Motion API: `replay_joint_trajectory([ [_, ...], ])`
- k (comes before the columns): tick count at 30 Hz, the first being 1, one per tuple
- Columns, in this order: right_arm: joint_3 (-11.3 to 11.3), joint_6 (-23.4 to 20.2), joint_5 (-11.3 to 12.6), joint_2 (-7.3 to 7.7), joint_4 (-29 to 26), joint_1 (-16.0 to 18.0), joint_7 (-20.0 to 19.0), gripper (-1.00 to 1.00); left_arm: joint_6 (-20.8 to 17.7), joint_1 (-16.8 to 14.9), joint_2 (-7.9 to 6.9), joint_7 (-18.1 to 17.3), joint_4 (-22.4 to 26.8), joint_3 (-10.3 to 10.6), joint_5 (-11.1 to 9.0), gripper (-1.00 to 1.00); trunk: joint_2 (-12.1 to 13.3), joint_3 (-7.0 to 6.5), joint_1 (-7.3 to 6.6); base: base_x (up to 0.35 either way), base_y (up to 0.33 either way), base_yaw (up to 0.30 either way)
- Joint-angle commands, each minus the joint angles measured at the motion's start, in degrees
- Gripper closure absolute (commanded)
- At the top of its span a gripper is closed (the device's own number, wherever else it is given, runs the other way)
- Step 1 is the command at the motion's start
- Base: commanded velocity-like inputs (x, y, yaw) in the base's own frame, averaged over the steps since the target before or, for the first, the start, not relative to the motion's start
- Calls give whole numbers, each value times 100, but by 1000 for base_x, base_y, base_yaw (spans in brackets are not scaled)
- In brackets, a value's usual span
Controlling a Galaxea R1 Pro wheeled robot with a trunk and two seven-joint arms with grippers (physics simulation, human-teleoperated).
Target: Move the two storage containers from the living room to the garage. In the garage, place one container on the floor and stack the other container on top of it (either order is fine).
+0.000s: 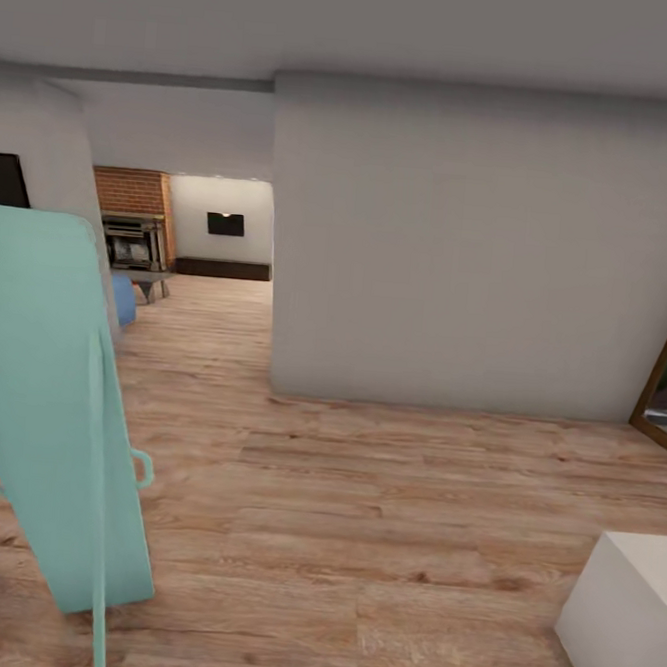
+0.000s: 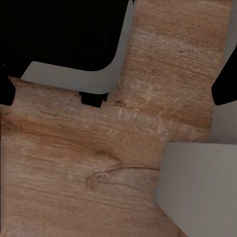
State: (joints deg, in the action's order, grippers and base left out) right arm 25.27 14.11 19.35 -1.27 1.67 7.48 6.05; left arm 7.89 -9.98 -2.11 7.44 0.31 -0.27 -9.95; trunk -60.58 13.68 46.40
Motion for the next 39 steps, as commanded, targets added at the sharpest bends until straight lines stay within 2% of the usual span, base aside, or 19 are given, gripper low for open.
replay_joint_trajectory([
  [1,48,30,42,-4,18,7,10,-100,20,-4,0,3,-4,1,-33,-100,-4,7,4,326,0,0],
  [39,57,33,42,-32,18,7,5,-100,20,-4,0,2,-4,1,-33,-100,-4,7,4,326,0,0],
])
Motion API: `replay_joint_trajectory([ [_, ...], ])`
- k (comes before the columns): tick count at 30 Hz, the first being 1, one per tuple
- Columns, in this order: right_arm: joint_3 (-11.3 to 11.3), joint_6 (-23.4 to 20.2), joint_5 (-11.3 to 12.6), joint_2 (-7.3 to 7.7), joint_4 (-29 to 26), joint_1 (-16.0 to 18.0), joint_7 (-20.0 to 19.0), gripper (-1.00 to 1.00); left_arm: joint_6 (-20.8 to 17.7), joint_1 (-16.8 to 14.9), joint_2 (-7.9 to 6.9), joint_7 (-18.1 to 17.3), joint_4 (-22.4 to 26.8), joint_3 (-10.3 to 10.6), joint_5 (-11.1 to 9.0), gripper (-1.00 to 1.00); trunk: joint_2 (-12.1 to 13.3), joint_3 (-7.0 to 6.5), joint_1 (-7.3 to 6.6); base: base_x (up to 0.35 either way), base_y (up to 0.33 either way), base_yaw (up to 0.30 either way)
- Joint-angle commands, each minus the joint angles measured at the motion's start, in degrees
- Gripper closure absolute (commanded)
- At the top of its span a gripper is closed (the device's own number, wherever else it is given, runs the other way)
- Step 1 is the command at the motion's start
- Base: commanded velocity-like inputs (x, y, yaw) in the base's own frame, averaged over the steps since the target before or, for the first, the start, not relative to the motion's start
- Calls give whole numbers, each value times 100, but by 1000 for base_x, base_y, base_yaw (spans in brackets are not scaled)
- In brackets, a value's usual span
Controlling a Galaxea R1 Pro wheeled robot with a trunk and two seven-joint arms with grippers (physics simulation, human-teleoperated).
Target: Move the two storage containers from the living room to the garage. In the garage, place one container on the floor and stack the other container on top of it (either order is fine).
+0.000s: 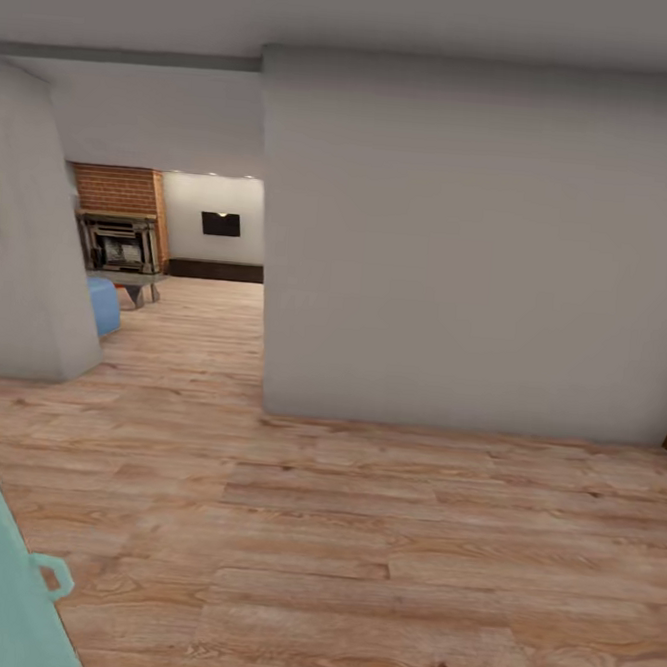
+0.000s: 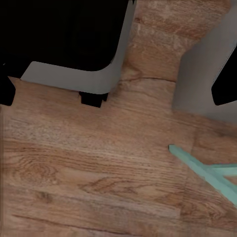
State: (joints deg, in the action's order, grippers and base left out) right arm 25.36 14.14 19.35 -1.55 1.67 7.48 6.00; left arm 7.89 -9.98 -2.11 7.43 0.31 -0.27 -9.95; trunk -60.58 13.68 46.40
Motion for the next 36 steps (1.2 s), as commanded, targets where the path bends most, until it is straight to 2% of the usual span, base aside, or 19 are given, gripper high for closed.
replay_joint_trajectory([
  [1,48,32,42,-7,18,7,9,-100,20,-4,0,3,-4,1,-33,-100,-5,7,4,326,0,0],
  [36,48,35,42,4,18,7,6,-100,20,-4,0,4,-4,1,-33,-100,-5,7,4,326,0,0],
])
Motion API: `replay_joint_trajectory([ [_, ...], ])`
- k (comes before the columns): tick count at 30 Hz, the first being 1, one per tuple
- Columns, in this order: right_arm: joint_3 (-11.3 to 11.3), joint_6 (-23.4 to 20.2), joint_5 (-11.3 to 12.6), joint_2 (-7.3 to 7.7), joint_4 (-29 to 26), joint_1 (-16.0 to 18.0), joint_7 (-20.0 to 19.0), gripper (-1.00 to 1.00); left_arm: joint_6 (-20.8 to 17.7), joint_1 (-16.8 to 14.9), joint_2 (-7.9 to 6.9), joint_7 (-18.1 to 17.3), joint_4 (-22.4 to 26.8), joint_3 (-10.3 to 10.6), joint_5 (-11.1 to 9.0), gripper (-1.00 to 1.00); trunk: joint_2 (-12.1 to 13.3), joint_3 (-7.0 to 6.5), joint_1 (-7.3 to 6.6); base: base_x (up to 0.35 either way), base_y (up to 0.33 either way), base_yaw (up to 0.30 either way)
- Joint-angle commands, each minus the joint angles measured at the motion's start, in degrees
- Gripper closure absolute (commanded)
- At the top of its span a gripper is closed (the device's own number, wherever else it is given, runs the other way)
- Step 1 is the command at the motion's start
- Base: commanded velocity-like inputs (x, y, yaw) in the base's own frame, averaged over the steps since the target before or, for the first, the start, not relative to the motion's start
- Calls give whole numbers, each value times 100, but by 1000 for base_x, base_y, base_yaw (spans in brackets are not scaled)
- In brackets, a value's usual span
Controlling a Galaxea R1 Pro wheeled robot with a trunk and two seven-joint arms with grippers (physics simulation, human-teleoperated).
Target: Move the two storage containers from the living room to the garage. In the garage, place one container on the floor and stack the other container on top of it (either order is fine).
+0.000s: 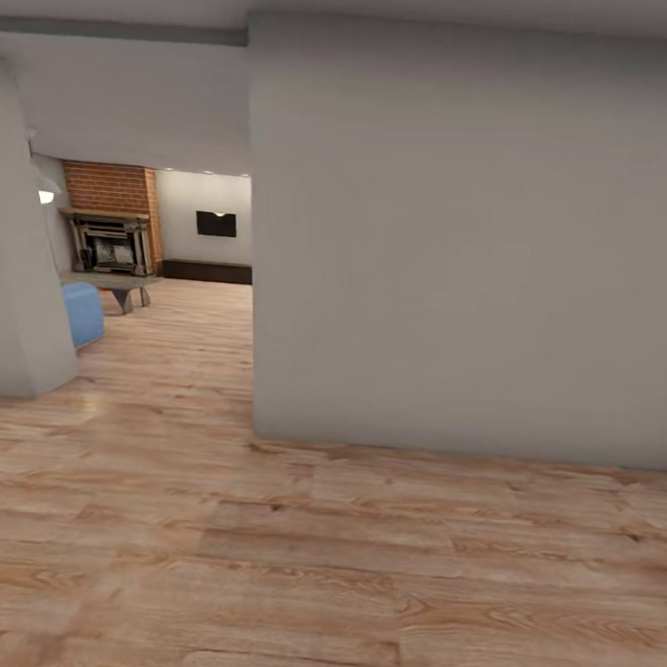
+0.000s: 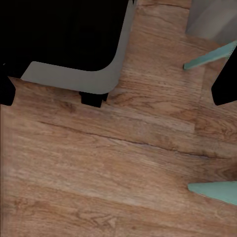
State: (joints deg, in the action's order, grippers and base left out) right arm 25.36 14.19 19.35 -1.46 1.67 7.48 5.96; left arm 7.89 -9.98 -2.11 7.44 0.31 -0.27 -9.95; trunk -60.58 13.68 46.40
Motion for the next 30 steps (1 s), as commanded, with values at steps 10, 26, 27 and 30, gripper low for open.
replay_joint_trajectory([
  [10,48,23,42,-43,18,7,2,-100,20,-4,0,2,-4,1,-33,-100,-5,7,4,326,0,0],
  [26,31,34,50,-7,18,7,13,-100,20,-4,0,2,-4,1,-33,-100,-5,7,4,326,0,83],
  [27,31,33,50,-5,18,7,15,-100,20,-4,0,2,-4,1,-33,-100,-5,7,4,326,0,262],
  [30,31,32,49,1,18,7,18,-100,20,-4,-3,3,-4,1,-33,-100,-5,7,4,326,0,268],
])
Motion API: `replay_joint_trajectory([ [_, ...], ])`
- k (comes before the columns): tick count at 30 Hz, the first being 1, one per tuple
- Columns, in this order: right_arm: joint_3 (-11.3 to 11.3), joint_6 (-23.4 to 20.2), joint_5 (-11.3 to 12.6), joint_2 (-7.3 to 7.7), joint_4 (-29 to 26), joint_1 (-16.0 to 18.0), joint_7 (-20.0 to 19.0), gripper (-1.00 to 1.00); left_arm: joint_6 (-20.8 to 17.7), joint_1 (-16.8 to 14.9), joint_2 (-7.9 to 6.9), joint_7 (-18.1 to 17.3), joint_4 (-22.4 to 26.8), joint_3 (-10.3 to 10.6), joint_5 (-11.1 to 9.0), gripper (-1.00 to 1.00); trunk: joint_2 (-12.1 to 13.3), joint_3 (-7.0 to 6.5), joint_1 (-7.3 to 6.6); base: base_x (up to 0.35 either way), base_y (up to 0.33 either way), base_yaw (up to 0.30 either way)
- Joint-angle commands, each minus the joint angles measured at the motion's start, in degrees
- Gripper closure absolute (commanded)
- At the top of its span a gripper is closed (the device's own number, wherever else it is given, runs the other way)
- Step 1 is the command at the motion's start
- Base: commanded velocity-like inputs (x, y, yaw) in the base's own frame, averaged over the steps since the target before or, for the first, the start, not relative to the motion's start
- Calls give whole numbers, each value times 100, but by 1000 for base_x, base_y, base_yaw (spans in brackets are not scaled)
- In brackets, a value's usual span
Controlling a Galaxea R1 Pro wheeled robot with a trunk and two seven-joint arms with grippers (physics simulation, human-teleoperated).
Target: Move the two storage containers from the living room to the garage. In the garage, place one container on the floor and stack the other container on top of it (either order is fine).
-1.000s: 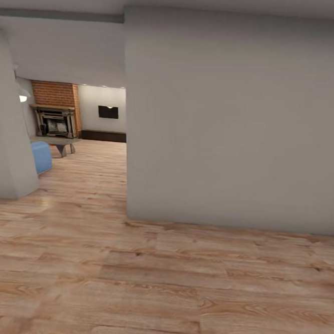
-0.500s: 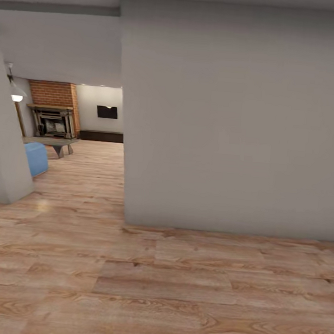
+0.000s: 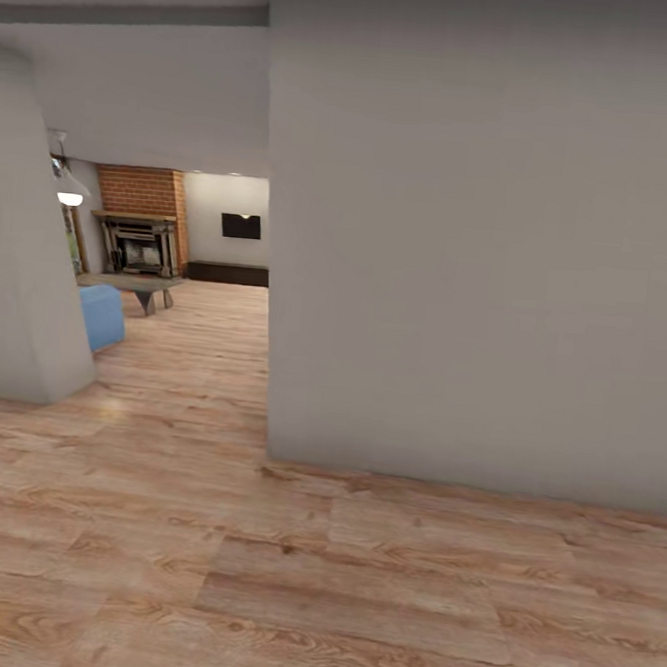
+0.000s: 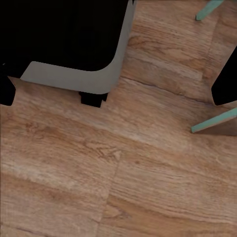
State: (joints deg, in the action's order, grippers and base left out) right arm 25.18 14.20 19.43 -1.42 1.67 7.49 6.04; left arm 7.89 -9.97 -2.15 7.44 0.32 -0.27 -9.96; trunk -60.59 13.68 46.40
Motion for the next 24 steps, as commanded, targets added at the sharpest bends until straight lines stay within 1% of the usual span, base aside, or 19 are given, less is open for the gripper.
replay_joint_trajectory([
  [1,49,31,43,-2,18,7,9,-100,20,-5,-1,3,-6,1,-32,-100,-4,7,4,326,0,270],
  [24,57,31,36,27,18,7,7,-100,20,-5,1,3,-6,1,-32,-100,-4,7,4,326,0,275],
])
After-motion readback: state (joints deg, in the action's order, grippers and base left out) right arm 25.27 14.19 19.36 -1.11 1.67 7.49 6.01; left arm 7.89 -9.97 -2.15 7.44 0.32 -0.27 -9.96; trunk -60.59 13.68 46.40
